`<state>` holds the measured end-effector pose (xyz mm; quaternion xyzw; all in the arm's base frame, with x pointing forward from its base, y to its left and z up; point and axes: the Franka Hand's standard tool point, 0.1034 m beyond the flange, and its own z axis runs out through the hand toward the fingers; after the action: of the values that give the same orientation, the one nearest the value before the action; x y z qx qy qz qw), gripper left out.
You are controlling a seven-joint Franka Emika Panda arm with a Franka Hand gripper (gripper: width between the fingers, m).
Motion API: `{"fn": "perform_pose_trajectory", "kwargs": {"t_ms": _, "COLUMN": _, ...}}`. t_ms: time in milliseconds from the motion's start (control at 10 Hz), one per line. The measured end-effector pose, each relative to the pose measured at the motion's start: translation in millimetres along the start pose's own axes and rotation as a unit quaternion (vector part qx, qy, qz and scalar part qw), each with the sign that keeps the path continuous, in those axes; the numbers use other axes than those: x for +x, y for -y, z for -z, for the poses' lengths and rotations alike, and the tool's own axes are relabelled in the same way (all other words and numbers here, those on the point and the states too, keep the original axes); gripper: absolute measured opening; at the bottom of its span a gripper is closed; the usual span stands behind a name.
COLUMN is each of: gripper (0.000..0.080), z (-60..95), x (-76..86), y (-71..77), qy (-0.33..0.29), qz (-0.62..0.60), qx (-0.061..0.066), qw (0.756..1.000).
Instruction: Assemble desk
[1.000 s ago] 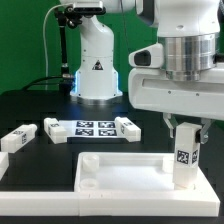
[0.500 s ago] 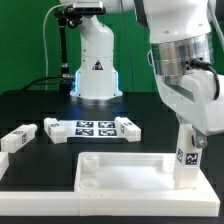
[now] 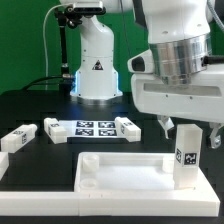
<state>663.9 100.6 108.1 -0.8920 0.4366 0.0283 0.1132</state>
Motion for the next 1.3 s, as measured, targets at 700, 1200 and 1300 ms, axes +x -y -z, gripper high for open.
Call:
{"fn": "perform_pose_trajectory", "kwargs": {"t_ms": 700, "gripper": 0.0649, "z": 6.0, "x": 9.9, "y": -7.7, "qy": -0.003, "qz": 0.481, "qx": -0.067, "qw": 0.874}}
{"fn": "perform_pose_trajectory", "kwargs": {"t_ms": 1200, "gripper": 0.029, "z": 5.5, "x": 8.3, "y": -6.9, "qy": -0.01, "qz": 0.376, "qx": -0.066, "qw": 0.924}}
{"fn": "perform_pose_trajectory", "kwargs": {"t_ms": 1300, "gripper": 0.029, "z": 5.5, "x": 8.3, "y": -6.9, "qy": -0.012, "qz": 0.347, "qx": -0.065, "qw": 0.936}}
